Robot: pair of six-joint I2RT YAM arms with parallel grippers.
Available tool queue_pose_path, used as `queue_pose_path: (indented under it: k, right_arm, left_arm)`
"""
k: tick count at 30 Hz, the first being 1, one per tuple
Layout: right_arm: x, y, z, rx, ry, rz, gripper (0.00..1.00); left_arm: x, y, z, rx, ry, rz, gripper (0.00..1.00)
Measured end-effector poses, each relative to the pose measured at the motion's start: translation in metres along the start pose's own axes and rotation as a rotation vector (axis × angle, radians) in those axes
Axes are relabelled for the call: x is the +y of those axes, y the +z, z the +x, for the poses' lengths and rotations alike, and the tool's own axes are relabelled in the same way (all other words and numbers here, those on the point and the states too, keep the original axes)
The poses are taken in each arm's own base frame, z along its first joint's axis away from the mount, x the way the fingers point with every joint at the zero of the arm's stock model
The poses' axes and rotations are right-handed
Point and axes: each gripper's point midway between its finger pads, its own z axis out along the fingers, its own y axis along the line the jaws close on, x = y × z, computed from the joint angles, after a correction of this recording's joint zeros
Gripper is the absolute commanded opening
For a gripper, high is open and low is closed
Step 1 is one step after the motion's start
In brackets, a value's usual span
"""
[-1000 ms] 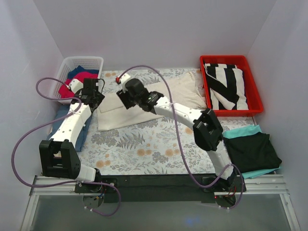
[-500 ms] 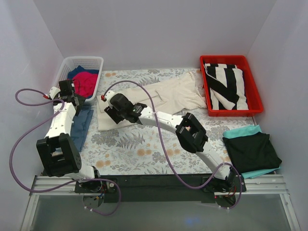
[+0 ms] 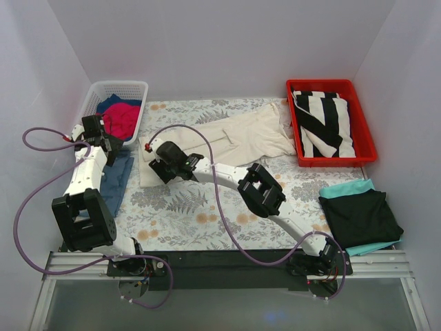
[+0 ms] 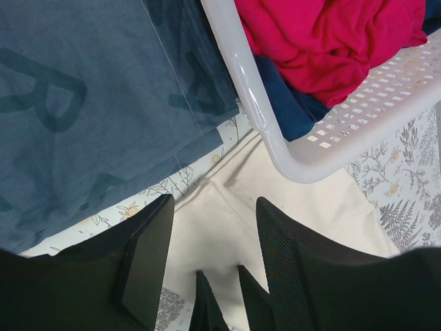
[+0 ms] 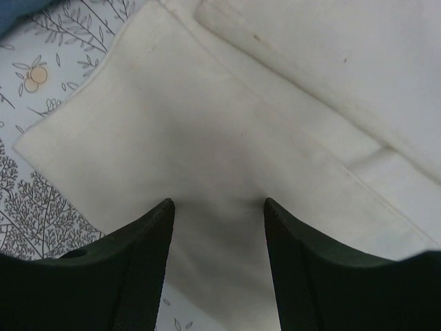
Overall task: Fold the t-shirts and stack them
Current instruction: Fold the tshirt
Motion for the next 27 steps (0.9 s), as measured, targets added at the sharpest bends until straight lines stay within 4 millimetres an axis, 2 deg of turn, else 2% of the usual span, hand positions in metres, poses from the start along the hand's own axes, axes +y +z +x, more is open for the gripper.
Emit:
queue_pose_path:
  k: [1, 5, 11, 19, 27]
  right_arm:
    - [0.001, 0.005, 0.008, 0.012, 0.011, -0.004, 0.61]
    - [0.002, 0.006, 0.010, -0.006, 0.021, -0.008, 0.61]
    - [0.005, -0.013, 0.027, 0.013, 0.025, -0.008, 0.60]
    - [0.023, -0.068, 0.076, 0.096, 0.019, 0.011, 0.59]
    - [0.058, -0.127, 0.126, 0.159, 0.008, 0.015, 0.58]
  left_arm:
    - [0.000, 0.000, 0.000, 0.002, 0.002, 0.002, 0.50]
    - [-0.001, 0.000, 0.001, 0.007, 0.009, 0.009, 0.50]
    - [-0.003, -0.001, 0.004, 0.021, 0.018, 0.022, 0.50]
    - [-0.008, -0.002, 0.004, 0.029, 0.031, 0.049, 0.50]
    - [-0.013, -0.003, 0.008, 0.051, 0.053, 0.079, 0.49]
